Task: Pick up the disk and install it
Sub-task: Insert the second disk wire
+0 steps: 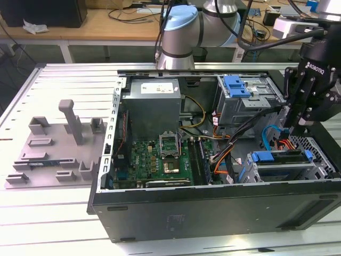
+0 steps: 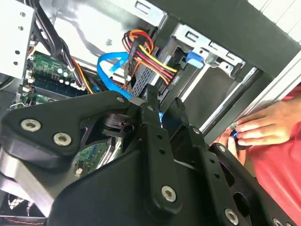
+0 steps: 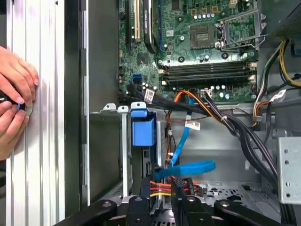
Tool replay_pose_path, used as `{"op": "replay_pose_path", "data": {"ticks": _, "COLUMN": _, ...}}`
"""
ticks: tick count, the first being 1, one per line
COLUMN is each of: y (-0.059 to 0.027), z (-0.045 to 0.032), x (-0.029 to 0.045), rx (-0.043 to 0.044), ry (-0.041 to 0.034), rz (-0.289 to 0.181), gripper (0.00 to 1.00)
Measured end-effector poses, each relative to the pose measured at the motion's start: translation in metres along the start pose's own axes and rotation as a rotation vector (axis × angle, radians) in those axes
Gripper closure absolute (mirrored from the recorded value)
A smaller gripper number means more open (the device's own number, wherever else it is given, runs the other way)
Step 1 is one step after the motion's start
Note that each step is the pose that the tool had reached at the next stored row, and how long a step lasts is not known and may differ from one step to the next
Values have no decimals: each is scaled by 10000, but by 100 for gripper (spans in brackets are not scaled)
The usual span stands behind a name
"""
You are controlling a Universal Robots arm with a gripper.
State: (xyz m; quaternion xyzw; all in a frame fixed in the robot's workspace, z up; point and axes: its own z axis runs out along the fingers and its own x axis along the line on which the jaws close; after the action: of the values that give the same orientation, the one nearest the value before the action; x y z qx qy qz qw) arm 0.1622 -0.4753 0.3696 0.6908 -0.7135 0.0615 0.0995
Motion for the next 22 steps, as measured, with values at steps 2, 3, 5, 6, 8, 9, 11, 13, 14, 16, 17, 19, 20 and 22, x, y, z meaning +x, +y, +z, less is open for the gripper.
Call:
{"op": "replay_pose_path", "data": {"ticks": 2, "y": 37, "z": 10, "x": 4, "rx": 12, "ry": -2, "rz": 3, "gripper": 68}}
{"op": "replay_pose_path", "data": {"ticks": 3, "y": 48, "z": 16, "x": 8, "rx": 17, "ry": -1, "rz": 5, "gripper": 68}}
{"op": "replay_pose_path", "data": {"ticks": 5, "y": 56, "z": 68, "x": 22, "rx": 41, "ry": -5, "rz": 9, "gripper": 68}}
{"op": "replay_pose_path", "data": {"ticks": 6, "y": 59, "z": 80, "x": 21, "rx": 46, "ry": -4, "rz": 12, "gripper": 68}}
{"op": "replay_pose_path", "data": {"ticks": 8, "y": 85, "z": 90, "x": 19, "rx": 57, "ry": -5, "rz": 13, "gripper": 68}}
{"op": "replay_pose_path", "data": {"ticks": 9, "y": 96, "z": 91, "x": 19, "rx": 62, "ry": -12, "rz": 15, "gripper": 68}}
{"op": "replay_pose_path", "data": {"ticks": 11, "y": 113, "z": 94, "x": 19, "rx": 91, "ry": -82, "rz": 18, "gripper": 68}}
{"op": "replay_pose_path", "data": {"ticks": 13, "y": 114, "z": 95, "x": 18, "rx": 105, "ry": -158, "rz": 16, "gripper": 68}}
{"op": "replay_pose_path", "data": {"ticks": 14, "y": 114, "z": 94, "x": 18, "rx": 105, "ry": -172, "rz": 15, "gripper": 68}}
{"op": "replay_pose_path", "data": {"ticks": 16, "y": 115, "z": 95, "x": 19, "rx": 101, "ry": -286, "rz": 12, "gripper": 68}}
{"op": "replay_pose_path", "data": {"ticks": 17, "y": 115, "z": 95, "x": 19, "rx": 99, "ry": -377, "rz": 7, "gripper": 68}}
{"op": "replay_pose_path", "data": {"ticks": 19, "y": 115, "z": 95, "x": 19, "rx": 94, "ry": -523, "rz": 2, "gripper": 68}}
{"op": "replay_pose_path", "data": {"ticks": 20, "y": 115, "z": 95, "x": 19, "rx": 94, "ry": -553, "rz": 1, "gripper": 68}}
{"op": "replay_pose_path", "data": {"ticks": 22, "y": 115, "z": 95, "x": 18, "rx": 94, "ry": -556, "rz": 1, "gripper": 68}}
